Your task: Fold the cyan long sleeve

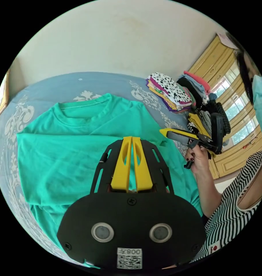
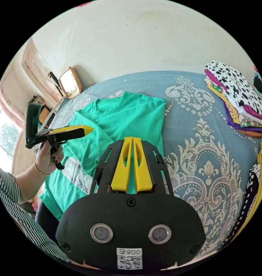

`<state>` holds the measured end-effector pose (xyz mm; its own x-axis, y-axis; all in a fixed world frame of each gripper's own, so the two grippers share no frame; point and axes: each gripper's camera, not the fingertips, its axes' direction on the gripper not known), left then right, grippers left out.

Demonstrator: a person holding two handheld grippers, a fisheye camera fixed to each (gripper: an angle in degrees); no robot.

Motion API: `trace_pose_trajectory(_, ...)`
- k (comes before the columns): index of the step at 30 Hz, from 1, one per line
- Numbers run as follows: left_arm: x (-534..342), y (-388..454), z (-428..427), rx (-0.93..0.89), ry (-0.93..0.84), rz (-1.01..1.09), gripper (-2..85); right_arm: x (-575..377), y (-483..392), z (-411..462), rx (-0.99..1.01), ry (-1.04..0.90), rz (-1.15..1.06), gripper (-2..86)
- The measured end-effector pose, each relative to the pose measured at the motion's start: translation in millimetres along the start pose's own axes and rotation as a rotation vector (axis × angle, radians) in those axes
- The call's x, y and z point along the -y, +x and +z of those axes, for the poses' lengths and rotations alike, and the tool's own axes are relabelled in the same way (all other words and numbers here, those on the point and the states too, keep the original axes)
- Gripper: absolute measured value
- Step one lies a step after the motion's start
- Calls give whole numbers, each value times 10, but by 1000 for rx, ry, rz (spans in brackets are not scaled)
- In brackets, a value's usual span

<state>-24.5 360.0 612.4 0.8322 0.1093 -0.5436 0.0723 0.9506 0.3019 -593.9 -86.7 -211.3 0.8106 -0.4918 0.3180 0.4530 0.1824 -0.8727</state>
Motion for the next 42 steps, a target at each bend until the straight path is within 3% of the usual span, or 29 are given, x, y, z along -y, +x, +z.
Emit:
trace_pose_trajectory(3, -447, -404, -393, 115, -56, -109, 2, 7, -235, 43, 151, -9, -124, 1)
trace_pose_trajectory(5, -796, -735, -480, 92, -158, -181, 2, 19, -362, 360, 159, -184, -168, 1)
trace_pose_trajectory(7, -996, -848, -707, 44, -109, -201, 2, 0, -407, 477, 122, -239, -166, 1)
trace_pose_trajectory(10, -1257, -847, -1181, 98, -79, -185, 2, -8, -372, 437, 114, -241, -151, 1)
trace_pose_trajectory(16, -2119, -1020, -2203, 12, -67, -250, 1, -134, -151, 347, 198, -185, -108, 0)
trace_pose_trajectory(28, -4188, -1448, -4108, -15, -124, -472, 3, -574, 686, -555, 355, -54, 225, 0)
trace_pose_trajectory(36, -5732, -1933, -5424, -65, -58, -683, 21, -1662, 1040, -1495, 411, -150, 351, 4)
trace_pose_trajectory(42, -6912, -2358, -6086, -206, -27, -844, 94, -2469, 1277, -1951, 532, -180, 508, 32)
